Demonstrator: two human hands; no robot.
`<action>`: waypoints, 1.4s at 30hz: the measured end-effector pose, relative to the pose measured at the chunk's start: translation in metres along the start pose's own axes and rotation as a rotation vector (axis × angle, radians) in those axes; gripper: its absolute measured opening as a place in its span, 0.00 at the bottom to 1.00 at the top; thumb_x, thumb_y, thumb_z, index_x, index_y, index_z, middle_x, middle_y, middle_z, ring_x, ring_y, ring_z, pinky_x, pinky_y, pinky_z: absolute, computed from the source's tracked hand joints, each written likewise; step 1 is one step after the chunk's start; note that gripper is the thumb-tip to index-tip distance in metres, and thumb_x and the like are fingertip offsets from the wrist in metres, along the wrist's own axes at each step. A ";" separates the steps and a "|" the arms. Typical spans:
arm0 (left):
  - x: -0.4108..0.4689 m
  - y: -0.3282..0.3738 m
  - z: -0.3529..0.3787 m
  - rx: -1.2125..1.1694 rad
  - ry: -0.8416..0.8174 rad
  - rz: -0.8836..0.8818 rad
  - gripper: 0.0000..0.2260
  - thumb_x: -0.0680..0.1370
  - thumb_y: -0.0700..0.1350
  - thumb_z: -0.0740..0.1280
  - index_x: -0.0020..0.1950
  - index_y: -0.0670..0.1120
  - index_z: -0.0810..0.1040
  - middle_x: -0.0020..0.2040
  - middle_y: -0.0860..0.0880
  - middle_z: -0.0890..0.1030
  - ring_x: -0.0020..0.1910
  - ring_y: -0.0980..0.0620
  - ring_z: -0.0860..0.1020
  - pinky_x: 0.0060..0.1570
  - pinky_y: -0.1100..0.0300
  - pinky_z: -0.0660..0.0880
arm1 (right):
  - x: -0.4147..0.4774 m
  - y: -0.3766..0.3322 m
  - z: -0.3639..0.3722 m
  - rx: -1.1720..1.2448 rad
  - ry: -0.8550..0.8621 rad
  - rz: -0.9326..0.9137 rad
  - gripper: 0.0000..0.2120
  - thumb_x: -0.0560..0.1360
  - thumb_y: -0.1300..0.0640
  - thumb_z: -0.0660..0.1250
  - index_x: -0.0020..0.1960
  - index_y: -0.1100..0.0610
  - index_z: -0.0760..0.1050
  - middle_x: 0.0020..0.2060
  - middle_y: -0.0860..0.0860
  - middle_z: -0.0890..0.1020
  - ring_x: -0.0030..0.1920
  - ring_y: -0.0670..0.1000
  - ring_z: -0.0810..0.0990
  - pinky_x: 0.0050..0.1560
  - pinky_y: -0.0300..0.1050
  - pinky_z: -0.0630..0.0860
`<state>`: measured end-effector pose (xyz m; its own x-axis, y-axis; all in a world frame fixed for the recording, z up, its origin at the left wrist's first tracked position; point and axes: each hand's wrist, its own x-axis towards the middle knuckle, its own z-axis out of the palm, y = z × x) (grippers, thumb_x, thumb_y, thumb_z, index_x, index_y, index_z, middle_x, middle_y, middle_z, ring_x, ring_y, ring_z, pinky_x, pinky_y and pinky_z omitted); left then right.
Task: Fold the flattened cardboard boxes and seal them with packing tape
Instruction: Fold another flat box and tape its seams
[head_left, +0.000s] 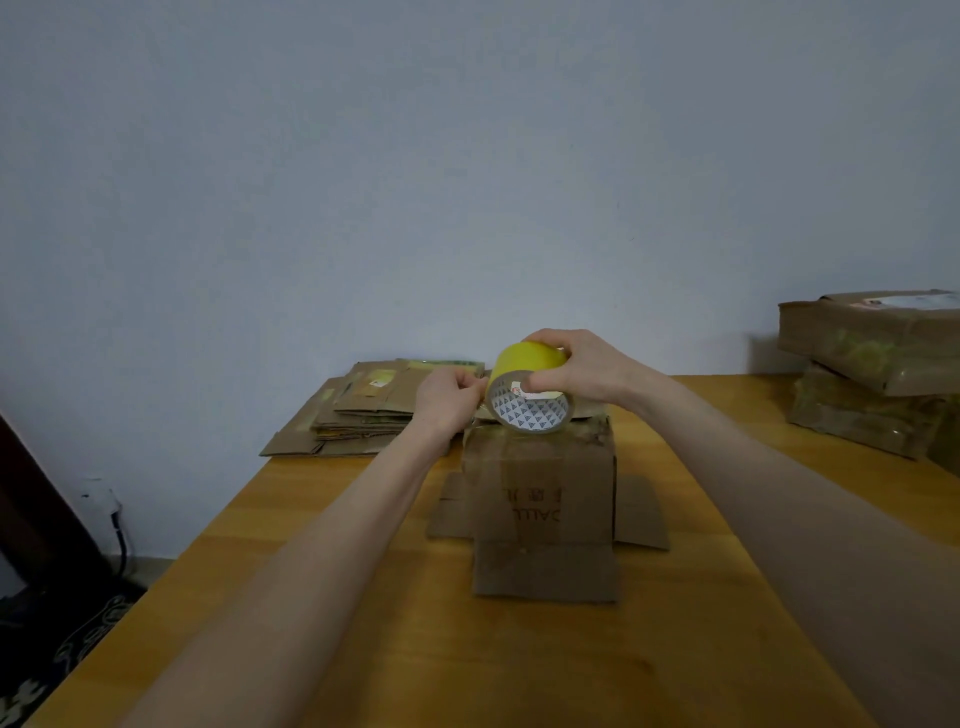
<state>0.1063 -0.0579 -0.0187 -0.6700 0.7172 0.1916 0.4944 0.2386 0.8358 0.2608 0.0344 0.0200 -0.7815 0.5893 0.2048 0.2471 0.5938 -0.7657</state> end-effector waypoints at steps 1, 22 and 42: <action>-0.001 -0.002 0.001 0.003 0.005 0.005 0.15 0.78 0.44 0.66 0.31 0.45 0.71 0.33 0.47 0.77 0.34 0.48 0.77 0.41 0.55 0.78 | 0.002 0.001 0.000 -0.012 0.001 0.007 0.17 0.70 0.56 0.71 0.56 0.45 0.72 0.50 0.46 0.76 0.47 0.45 0.75 0.42 0.37 0.73; -0.004 -0.017 -0.037 -0.070 0.047 -0.066 0.08 0.81 0.43 0.61 0.44 0.42 0.73 0.37 0.47 0.78 0.33 0.53 0.74 0.31 0.62 0.71 | 0.011 0.003 -0.002 -0.134 0.028 -0.029 0.20 0.67 0.59 0.72 0.57 0.46 0.75 0.47 0.48 0.78 0.45 0.49 0.77 0.39 0.40 0.72; -0.020 -0.053 -0.014 -0.139 0.008 -0.151 0.12 0.80 0.42 0.62 0.37 0.42 0.73 0.39 0.49 0.75 0.36 0.55 0.72 0.30 0.64 0.73 | 0.002 0.000 -0.005 -0.180 0.036 -0.040 0.13 0.66 0.55 0.73 0.49 0.52 0.73 0.40 0.51 0.77 0.38 0.51 0.75 0.35 0.45 0.71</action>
<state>0.0852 -0.0942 -0.0594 -0.7354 0.6747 0.0629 0.3078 0.2499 0.9180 0.2617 0.0385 0.0237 -0.7725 0.5806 0.2572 0.3174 0.7038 -0.6355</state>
